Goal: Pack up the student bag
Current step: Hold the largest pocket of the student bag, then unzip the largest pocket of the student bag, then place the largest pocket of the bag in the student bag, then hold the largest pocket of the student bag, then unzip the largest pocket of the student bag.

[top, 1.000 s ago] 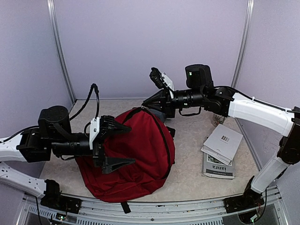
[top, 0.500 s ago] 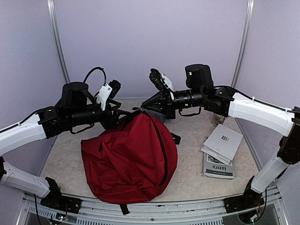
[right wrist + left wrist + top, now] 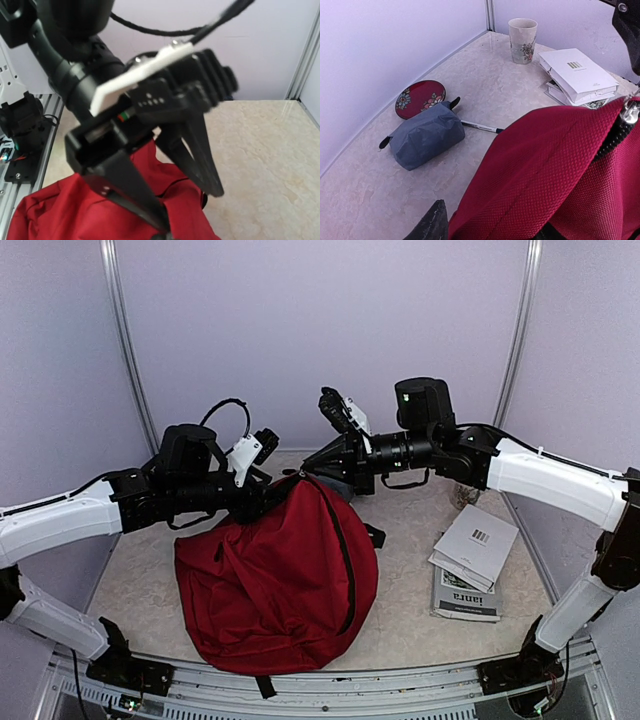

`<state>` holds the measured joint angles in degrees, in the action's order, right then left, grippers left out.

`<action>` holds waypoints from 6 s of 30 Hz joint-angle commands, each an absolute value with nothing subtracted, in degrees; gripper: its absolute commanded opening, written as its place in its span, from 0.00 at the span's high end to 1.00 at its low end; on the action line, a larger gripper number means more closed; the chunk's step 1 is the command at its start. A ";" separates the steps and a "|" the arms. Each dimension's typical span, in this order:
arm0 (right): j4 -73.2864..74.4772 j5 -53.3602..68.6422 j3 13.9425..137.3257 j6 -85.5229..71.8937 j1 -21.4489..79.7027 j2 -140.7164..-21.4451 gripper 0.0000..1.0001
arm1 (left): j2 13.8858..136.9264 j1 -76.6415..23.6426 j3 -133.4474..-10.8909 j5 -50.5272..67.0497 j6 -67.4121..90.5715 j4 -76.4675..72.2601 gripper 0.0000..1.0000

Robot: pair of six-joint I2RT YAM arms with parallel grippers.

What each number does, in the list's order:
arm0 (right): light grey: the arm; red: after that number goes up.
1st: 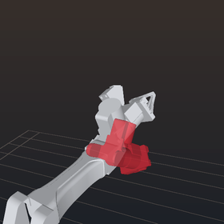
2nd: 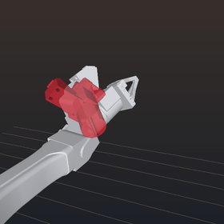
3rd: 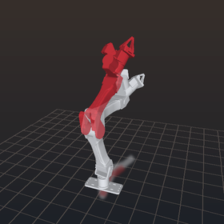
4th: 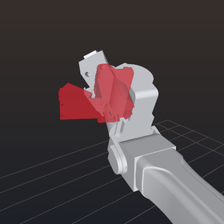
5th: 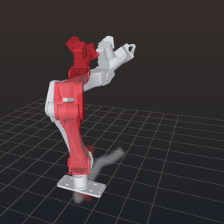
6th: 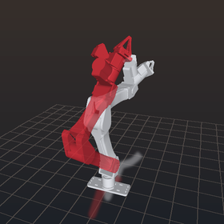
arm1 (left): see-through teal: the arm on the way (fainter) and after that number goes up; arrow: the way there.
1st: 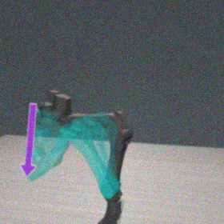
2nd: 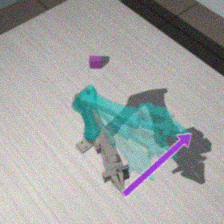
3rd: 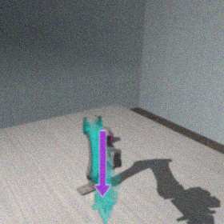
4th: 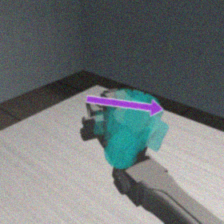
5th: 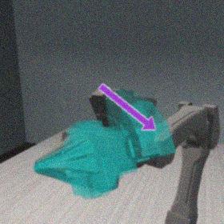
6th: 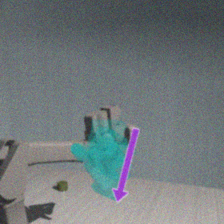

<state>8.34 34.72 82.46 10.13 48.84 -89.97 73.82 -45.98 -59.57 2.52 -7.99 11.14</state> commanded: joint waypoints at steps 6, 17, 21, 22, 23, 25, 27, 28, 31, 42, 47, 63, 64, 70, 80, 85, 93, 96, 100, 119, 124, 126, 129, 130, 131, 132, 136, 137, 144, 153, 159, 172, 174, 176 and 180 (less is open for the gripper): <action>4.45 36.14 81.08 9.05 49.20 -87.10 1.00 | 76.39 -45.70 -59.35 -0.64 -10.14 2.12 0.68; 1.53 26.41 69.58 4.41 48.97 -79.55 1.00 | 70.19 -46.05 -57.13 -0.47 -8.42 1.76 1.00; 1.93 21.26 64.48 2.03 48.22 -75.28 1.00 | 66.90 -45.90 -56.64 -1.14 -7.57 2.45 1.00; 2.11 20.06 63.19 1.48 48.03 -74.02 1.00 | 65.80 -45.82 -56.67 -1.92 -7.36 2.69 1.00; 2.19 18.88 61.52 0.84 47.86 -72.73 1.00 | 64.97 -45.72 -56.69 -3.03 -7.07 2.84 1.00; 2.28 17.44 58.49 -0.51 47.72 -70.16 1.00 | 63.14 -45.41 -56.63 -5.06 -6.66 2.94 1.00; 2.07 17.24 54.69 -2.39 47.68 -67.68 1.00 | 61.33 -44.99 -56.54 -6.64 -5.90 2.61 1.00; 1.70 17.34 53.03 -3.37 47.68 -66.65 1.00 | 60.49 -44.66 -56.55 -6.80 -5.37 2.18 1.00; 0.64 19.12 48.92 -6.31 47.71 -64.22 1.00 | 57.41 -44.35 -56.89 -3.65 -2.51 0.24 1.00; -8.63 25.96 40.82 -12.33 48.09 -66.53 1.00 | 50.59 -44.49 -53.50 2.79 1.78 -7.33 1.00; -10.33 17.92 40.24 -13.23 48.03 -68.84 1.00 | 50.20 -44.21 -49.31 8.01 4.40 -8.64 1.00; -6.66 5.28 63.32 -5.42 42.32 -71.68 1.00 | 38.46 -67.71 -32.85 1.64 -9.02 -7.35 0.89; -6.97 7.00 63.98 -5.26 42.36 -71.86 1.00 | 38.68 -68.78 -32.37 2.27 -9.24 -5.86 0.86; -11.99 22.84 60.39 -6.11 42.95 -72.40 1.00 | 42.31 -72.24 -35.19 -5.18 -5.50 1.91 0.67; -13.17 28.34 56.19 -5.57 43.93 -68.93 1.00 | 44.95 -72.75 -50.16 -16.54 -6.03 11.07 0.30; -12.73 29.25 54.23 -5.12 43.95 -67.22 1.00 | 45.52 -73.80 -54.77 -19.79 -6.48 14.68 0.22; -14.14 31.15 52.56 -5.84 43.89 -67.29 1.00 | 53.68 -67.68 -57.48 -31.66 -17.05 10.74 0.04; -14.43 31.89 52.98 -6.23 43.90 -68.29 1.00 | 58.92 -59.97 -61.83 -26.11 -16.54 11.44 0.05; -14.45 31.52 53.17 -5.75 43.92 -68.79 1.00 | 64.46 -51.22 -63.12 -13.08 -18.18 9.45 0.07; -12.20 30.39 54.47 -3.43 43.88 -70.31 1.00 | 79.01 -42.19 -70.91 26.23 -32.31 13.16 0.15; -12.39 30.33 54.41 -3.34 43.94 -70.40 1.00 | 82.16 -42.56 -72.07 19.44 -33.28 12.75 0.33; -12.32 30.32 54.56 -3.21 43.90 -70.40 1.00 | 84.22 -42.86 -73.33 16.37 -33.53 13.07 0.49; -12.30 30.49 54.80 -3.16 43.93 -70.50 1.00 | 86.49 -43.76 -74.89 11.79 -33.96 12.86 0.60; -12.38 30.50 54.90 -3.19 43.94 -70.57 1.00 | 86.95 -43.92 -75.22 11.14 -34.08 13.04 0.61; -12.39 30.50 54.89 -3.15 43.95 -70.64 1.00 | 87.22 -44.06 -75.45 11.33 -34.18 13.19 0.61; -12.47 30.50 54.88 -3.16 43.90 -70.71 1.00 | 87.39 -44.19 -75.57 11.94 -34.30 13.25 0.58; -12.41 30.49 55.12 -3.14 43.90 -71.08 1.00 | 87.19 -45.00 -74.21 11.27 -35.86 11.63 0.54; -12.33 30.54 55.24 -3.16 43.93 -71.17 1.00 | 87.31 -45.19 -74.21 10.70 -36.23 11.52 0.54; -12.04 30.50 55.55 -2.90 43.94 -71.32 1.00 | 84.00 -47.29 -70.67 15.28 -44.12 12.41 0.33; -12.17 30.61 55.67 -3.08 43.90 -71.20 1.00 | 87.10 -48.55 -71.94 0.70 -43.54 8.93 0.72; -11.64 30.61 55.79 -3.05 43.95 -70.77 1.00 | 88.32 -49.00 -72.60 -5.18 -43.30 4.37 0.78; -8.58 26.80 54.54 -2.89 43.50 -69.04 1.00 | 88.39 -49.35 -70.27 -16.62 -38.82 -5.39 1.00; -7.88 24.82 52.86 -3.38 42.57 -67.30 1.00 | 85.41 -48.72 -68.90 -19.09 -35.82 -8.03 1.00; -7.62 23.34 50.51 -4.40 41.77 -65.07 1.00 | 81.94 -47.72 -68.90 -20.49 -32.82 -8.47 1.00; -8.27 20.53 44.64 -6.49 40.92 -59.35 1.00 | 75.03 -46.69 -69.43 -23.35 -29.26 -7.55 1.00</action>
